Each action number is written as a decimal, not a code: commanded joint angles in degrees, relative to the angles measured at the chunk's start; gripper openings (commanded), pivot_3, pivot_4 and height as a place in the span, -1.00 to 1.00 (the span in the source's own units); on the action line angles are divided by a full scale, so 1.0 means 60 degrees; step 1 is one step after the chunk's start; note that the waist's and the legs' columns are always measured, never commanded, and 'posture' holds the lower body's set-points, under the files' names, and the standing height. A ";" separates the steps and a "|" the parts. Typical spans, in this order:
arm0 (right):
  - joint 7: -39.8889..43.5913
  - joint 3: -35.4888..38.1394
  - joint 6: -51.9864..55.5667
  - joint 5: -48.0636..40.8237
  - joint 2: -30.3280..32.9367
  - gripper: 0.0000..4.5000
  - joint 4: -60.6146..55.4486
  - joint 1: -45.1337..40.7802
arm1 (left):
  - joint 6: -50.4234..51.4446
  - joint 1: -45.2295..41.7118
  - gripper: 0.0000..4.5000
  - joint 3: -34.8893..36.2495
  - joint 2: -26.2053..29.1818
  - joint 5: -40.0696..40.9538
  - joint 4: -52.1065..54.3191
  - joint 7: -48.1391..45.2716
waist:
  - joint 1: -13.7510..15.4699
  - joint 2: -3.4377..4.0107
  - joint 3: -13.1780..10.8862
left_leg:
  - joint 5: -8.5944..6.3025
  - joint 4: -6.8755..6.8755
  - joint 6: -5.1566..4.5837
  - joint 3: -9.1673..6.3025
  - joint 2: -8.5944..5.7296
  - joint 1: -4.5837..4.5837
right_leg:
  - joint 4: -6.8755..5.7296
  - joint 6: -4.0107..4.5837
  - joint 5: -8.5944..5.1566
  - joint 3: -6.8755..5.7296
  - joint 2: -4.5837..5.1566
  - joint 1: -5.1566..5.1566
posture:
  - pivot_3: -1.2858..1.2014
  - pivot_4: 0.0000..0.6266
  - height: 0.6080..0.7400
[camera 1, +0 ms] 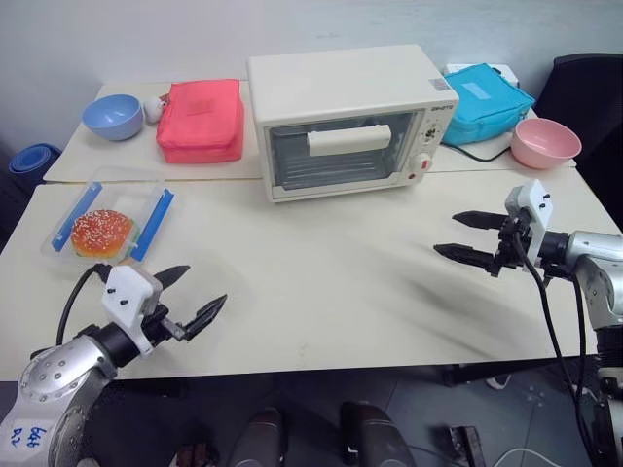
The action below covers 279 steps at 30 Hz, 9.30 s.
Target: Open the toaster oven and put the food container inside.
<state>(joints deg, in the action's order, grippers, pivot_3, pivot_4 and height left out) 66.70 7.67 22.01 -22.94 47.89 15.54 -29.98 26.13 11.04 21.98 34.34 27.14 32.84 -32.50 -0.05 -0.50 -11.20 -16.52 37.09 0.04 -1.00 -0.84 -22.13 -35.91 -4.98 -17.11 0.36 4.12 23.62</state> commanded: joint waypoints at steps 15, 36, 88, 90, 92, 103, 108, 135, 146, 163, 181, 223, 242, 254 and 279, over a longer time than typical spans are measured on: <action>0.0033 0.0129 0.0536 -0.0406 0.0074 0.99 -0.0749 0.0005 | 0.1458 -0.0058 1.00 -0.0204 -0.0194 0.0913 0.0903 0.0571 | -0.0004 0.0000 0.0000 | -0.0004 0.0005 -0.0001 0.0000 0.0000 0.0000 | -0.0001 -0.0002 0.0001 0.0001 -0.0001 0.0000 | 0.03 -0.52 1.00; 0.0958 -0.0602 0.1957 -0.1462 -0.0526 0.99 -0.1738 -0.2332 | 0.3554 -0.0168 1.00 0.1702 -0.1983 0.5058 0.3282 0.6236 | 0.0062 -0.0008 -0.0003 | -0.0004 0.0030 0.0003 -0.0006 -0.0004 -0.0007 | -0.0008 -0.0009 0.0005 -0.0004 -0.0010 -0.0003 | 0.03 -0.52 1.00; -0.0857 -0.0805 0.0368 -0.0083 -0.3900 0.99 0.0546 -0.3992 | 0.2689 -0.6860 1.00 -0.0465 0.1937 0.3477 -0.1606 0.0816 | -0.0305 -0.0011 -0.0002 | 0.0027 0.0008 0.0106 0.0052 0.0054 -0.0044 | -0.0099 -0.0008 0.0006 0.0039 -0.0092 0.0095 | 0.03 -0.52 1.00; -0.0850 -0.0804 0.0549 -0.0180 -0.3868 1.00 0.0122 -0.3662 | 0.2521 -0.7125 0.82 -0.0588 0.1875 0.3087 -0.1966 0.0930 | -0.0297 -0.0012 -0.0001 | 0.0028 0.0007 0.0108 0.0074 0.0056 -0.0051 | -0.0119 -0.0008 0.0006 0.0047 -0.0097 0.0123 | 0.03 -0.52 1.00; -0.0883 -0.0776 0.0688 -0.0273 -0.3850 1.00 -0.0238 -0.3364 | 0.2269 -0.7435 0.62 -0.0868 0.1905 0.2437 -0.2497 0.1030 | -0.0305 -0.0012 -0.0001 | 0.0028 0.0008 0.0108 0.0101 0.0060 -0.0051 | -0.0139 -0.0008 0.0006 0.0044 -0.0104 0.0140 | 0.03 -0.52 1.00; -0.1360 -0.0623 0.1059 -0.0517 -0.3887 1.00 -0.0937 -0.2729 | 0.0357 -0.9109 -0.89 -0.2824 0.1587 -0.0327 -0.5546 -0.0183 | -0.0274 -0.0012 -0.0002 | 0.0026 0.0008 0.0105 0.0155 0.0066 -0.0051 | -0.0166 -0.0008 0.0006 0.0053 -0.0111 0.0176 | 0.03 -0.52 1.00; -0.1504 -0.0568 0.1164 -0.0600 -0.3876 1.00 -0.1226 -0.2511 | -0.0455 -0.9803 -0.99 -0.3598 0.1037 -0.1263 -0.6776 -0.0801 | -0.0265 -0.0012 -0.0002 | 0.0024 0.0016 0.0102 0.0161 0.0065 -0.0055 | -0.0169 -0.0008 0.0006 0.0055 -0.0110 0.0178 | 0.03 -0.52 1.00; -0.1602 0.2538 0.3882 -0.3140 0.0269 1.00 -0.5664 0.1479 | -0.0357 -0.7696 -0.99 -0.4778 -0.0539 -0.2649 -0.5627 -0.1460 | 0.0013 -0.0019 0.0000 | -0.0029 0.0093 0.0007 0.0174 0.0059 -0.0043 | -0.0162 -0.0015 0.0010 0.0108 -0.0104 0.0143 | 0.03 -0.52 1.00; -0.1825 0.1863 0.3642 -0.3301 0.0272 1.00 -0.5466 0.0944 | 0.0925 -0.6944 -0.99 -0.4709 -0.0482 -0.3186 -0.4633 -0.0815 | 0.0014 -0.0025 0.0003 | -0.0031 0.0107 0.0003 0.0180 0.0062 -0.0039 | -0.0172 -0.0015 0.0010 0.0179 -0.0110 0.0143 | 0.03 -0.52 1.00; 0.0037 -0.0596 0.2471 -0.2387 -0.0150 1.00 -0.3190 -0.1742 | 1.1053 -0.7175 0.73 0.6833 -0.4602 -0.1645 0.2630 0.3993 | 0.0137 -0.0141 0.0018 | -0.0061 0.0173 0.0004 0.0174 0.0073 -0.0050 | -0.0176 -0.0022 0.0014 0.0159 -0.0126 0.0134 | 0.03 -0.52 1.00; -0.0115 -0.0449 0.2571 -0.2310 -0.0481 1.00 -0.3461 -0.1414 | 1.1062 -0.8698 1.00 0.7403 -0.3461 -0.3146 -0.0604 0.6380 | 0.0180 -0.0153 0.0018 | -0.0082 0.0171 0.0068 0.0173 0.0082 -0.0044 | -0.0159 -0.0021 0.0013 0.0082 -0.0127 0.0127 | 0.03 -0.52 1.00; -0.0820 0.0313 0.2844 -0.2561 0.0013 1.00 -0.3893 -0.0768 | 0.9465 -0.9059 -1.00 0.0962 0.2639 -0.2123 -0.7189 0.2240 | -0.0028 -0.0157 0.0020 | -0.0087 0.0140 0.0096 0.0161 0.0086 -0.0048 | -0.0157 -0.0009 0.0007 0.0147 -0.0108 0.0152 | 0.03 -0.52 1.00; -0.1448 0.1890 0.3103 -0.2785 0.0642 1.00 -0.4369 0.0678 | 1.1055 -1.1492 -1.00 -0.1860 0.0226 -0.0139 -0.5017 0.1638 | 0.0011 -0.0158 0.0019 | -0.0091 0.0171 0.0062 0.0171 0.0080 -0.0090 | -0.0177 -0.0015 0.0010 0.0157 -0.0115 0.0166 | 0.03 -0.52 1.00; -0.1825 0.2661 0.3040 -0.2836 0.0818 1.00 -0.4597 0.1341 | 1.0060 -1.2484 -1.00 -0.2763 -0.1790 -0.1015 -0.5954 0.2764 | 0.0013 -0.0158 0.0019 | -0.0085 0.0171 0.0066 0.0200 0.0083 -0.0083 | -0.0198 -0.0022 0.0013 0.0192 -0.0130 0.0172 | 0.03 -0.52 1.00; -0.2176 0.2729 0.3773 -0.3841 0.0717 0.83 -0.5956 0.1875 | 0.8216 -0.9965 -0.08 -0.0201 -0.0181 0.1973 -0.2896 -0.0839 | -0.0014 -0.0157 0.0020 | -0.0084 0.0163 0.0077 0.0241 0.0091 -0.0038 | -0.0184 -0.0025 0.0015 0.0238 -0.0142 0.0165 | 0.03 -0.52 1.00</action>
<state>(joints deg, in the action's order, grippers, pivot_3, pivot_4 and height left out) 54.31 22.71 43.21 -43.00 52.12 -16.62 -18.84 78.19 -50.26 19.63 30.58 34.84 11.95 -31.39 -0.14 -1.44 -11.08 -17.03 38.08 0.49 0.44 -0.29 -22.35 -37.02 -5.12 -17.02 1.79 3.28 24.59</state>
